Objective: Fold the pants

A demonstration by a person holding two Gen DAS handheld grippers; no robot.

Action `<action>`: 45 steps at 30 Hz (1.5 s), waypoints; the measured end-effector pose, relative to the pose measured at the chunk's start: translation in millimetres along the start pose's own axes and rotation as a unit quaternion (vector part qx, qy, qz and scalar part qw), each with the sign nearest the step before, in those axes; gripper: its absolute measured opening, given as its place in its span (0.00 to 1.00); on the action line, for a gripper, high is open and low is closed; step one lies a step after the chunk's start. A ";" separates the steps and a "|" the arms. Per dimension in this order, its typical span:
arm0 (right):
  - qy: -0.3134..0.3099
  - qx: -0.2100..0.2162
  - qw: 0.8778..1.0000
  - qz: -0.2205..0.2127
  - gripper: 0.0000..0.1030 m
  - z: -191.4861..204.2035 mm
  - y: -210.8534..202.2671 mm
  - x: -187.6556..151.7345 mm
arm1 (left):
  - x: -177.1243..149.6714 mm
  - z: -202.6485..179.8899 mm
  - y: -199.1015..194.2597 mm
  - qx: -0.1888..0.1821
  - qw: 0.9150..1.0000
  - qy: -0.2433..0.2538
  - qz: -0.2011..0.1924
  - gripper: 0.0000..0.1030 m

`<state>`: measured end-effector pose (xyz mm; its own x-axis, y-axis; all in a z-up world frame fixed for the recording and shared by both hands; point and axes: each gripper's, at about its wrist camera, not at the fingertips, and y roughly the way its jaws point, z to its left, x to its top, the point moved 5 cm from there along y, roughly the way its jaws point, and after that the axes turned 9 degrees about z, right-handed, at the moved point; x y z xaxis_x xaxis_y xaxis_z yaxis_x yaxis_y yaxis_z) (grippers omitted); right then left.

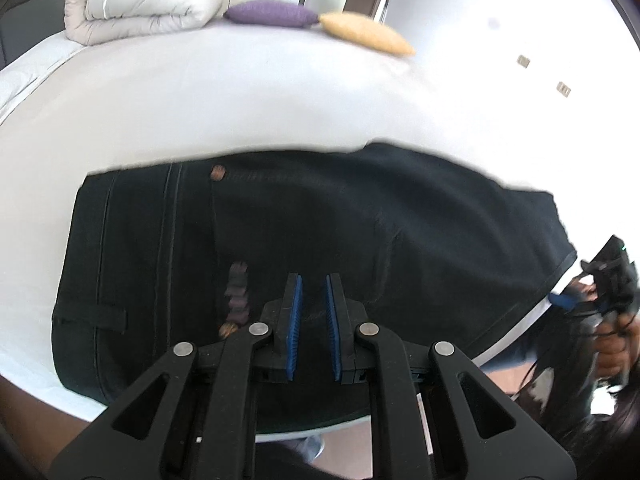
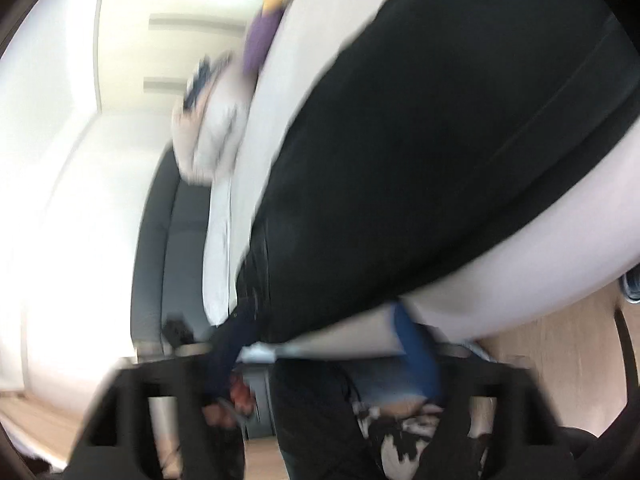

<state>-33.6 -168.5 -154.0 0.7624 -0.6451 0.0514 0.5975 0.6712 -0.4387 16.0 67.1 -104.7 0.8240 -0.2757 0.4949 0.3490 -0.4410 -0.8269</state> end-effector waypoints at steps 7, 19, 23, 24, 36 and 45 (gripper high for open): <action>0.033 -0.005 0.999 0.022 0.45 -17.1 11.0 8.7 | 26.6 -53.6 14.0 -0.053 0.998 0.032 -0.004 0.11; 0.078 0.023 0.996 0.018 0.37 -43.4 0.7 14.5 | 4.3 -85.2 92.2 -0.062 0.994 0.042 0.078 0.11; 0.069 0.012 0.997 0.016 0.21 -45.3 1.8 22.3 | -3.1 -80.7 92.7 -0.061 0.993 0.052 0.086 0.11; 0.069 0.002 0.997 0.016 0.11 -47.4 2.9 22.6 | -7.2 -79.7 91.6 -0.060 0.993 0.056 0.087 0.11; 0.030 -0.046 0.998 0.018 0.01 -49.4 0.0 3.6 | -35.1 -64.0 82.1 -0.061 0.991 0.065 0.104 0.11; 0.058 -0.007 0.998 0.032 0.28 -50.5 -9.0 8.0 | -23.0 -68.2 63.4 -0.055 0.994 0.059 0.074 0.11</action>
<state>-45.4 -198.1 -194.9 0.7641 -0.6400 -0.0807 0.5449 0.7073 -0.4504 -11.2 -12.8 -150.3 0.8022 -0.4397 0.4039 0.1727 -0.4766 -0.8620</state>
